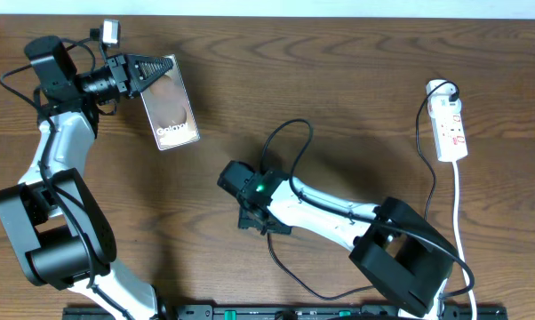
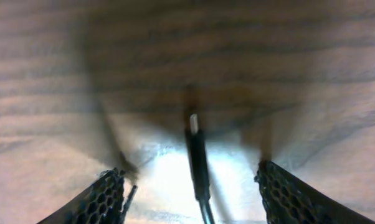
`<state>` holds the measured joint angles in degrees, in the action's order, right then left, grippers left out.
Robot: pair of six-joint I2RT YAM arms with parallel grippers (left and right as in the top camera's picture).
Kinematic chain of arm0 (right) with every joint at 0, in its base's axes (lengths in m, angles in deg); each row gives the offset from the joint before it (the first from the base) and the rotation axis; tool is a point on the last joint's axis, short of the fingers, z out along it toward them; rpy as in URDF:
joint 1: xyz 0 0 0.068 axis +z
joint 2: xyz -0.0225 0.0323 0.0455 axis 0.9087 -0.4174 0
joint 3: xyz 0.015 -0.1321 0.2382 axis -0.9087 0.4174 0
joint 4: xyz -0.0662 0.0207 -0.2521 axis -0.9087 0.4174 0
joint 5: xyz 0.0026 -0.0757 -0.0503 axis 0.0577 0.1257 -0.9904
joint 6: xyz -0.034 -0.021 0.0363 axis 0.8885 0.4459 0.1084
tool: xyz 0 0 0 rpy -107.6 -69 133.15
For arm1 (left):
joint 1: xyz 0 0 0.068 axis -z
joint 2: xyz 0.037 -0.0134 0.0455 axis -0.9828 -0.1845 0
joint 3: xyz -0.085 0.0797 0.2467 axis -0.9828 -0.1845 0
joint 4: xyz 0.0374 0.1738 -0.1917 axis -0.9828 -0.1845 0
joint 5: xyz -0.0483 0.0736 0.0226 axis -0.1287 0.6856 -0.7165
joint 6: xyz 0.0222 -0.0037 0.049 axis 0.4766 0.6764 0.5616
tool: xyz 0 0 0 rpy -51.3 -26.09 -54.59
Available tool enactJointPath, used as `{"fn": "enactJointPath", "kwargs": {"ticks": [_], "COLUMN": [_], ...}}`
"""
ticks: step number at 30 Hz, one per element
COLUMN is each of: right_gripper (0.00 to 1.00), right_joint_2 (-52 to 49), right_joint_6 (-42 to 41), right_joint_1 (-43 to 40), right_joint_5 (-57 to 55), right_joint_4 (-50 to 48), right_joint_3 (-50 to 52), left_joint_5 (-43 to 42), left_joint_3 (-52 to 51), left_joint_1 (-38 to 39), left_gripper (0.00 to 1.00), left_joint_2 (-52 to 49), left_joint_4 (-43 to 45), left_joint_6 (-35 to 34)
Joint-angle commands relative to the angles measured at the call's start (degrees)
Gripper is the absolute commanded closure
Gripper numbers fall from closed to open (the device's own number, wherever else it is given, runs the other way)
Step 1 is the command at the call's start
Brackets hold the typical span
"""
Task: Plug charger to phone and switch on socket
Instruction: 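Lower the right gripper over the black USB-C cable end, then close the right gripper on the USB-C plug and lift it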
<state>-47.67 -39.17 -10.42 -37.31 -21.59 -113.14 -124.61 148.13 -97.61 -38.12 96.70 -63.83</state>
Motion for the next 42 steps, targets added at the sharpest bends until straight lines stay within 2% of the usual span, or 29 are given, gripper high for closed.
{"fn": "enactJointPath", "kwargs": {"ticks": [1,3,9,17,20,28,34,37,42], "right_gripper": [0.41,0.52,0.74,0.75,0.79,0.99,0.99,0.99,0.99], "right_joint_2": [-1.44,-1.44,-1.44,-1.44,-1.44,-1.44,-1.44,-1.42,-1.42], "right_joint_6": [-0.74,-0.74,-0.74,-0.74,-0.74,-0.74,-0.17,4.2,18.97], "right_joint_1": [-0.5,-0.5,-0.44,-0.44,-0.44,-0.46,-0.76,-2.67,-10.75], "right_joint_5": [-2.47,-2.45,-2.43,-2.45,-2.43,-2.45,-1.27,5.57,28.63], "right_joint_4": [-0.11,-0.09,-0.09,-0.11,-0.11,-0.11,-0.33,-2.21,-8.59], "right_joint_3": [-0.57,-0.57,-0.57,-0.57,-0.57,-0.57,-0.59,-0.61,-0.61], "left_joint_5": [-1.77,-1.77,-1.77,-1.77,-1.77,-1.77,-1.77,-1.77,-1.79], "left_joint_3": [-0.02,-0.02,-0.02,-0.02,-0.02,-0.02,-0.02,-0.02,-0.02], "left_joint_1": [-0.35,-0.35,-0.35,-0.35,-0.35,-0.35,-0.52,-1.07,-2.47], "left_gripper": [0.93,0.92,0.93,0.92,0.93,0.93,0.93,0.93,0.93], "left_joint_2": [0.63,0.63,0.63,0.63,0.63,0.63,0.63,0.63,0.63], "left_joint_4": [0.09,0.09,0.09,0.09,0.09,0.09,0.09,0.09,0.07], "left_joint_6": [0.17,0.17,0.17,0.17,0.17,0.17,0.17,0.17,0.15]}}
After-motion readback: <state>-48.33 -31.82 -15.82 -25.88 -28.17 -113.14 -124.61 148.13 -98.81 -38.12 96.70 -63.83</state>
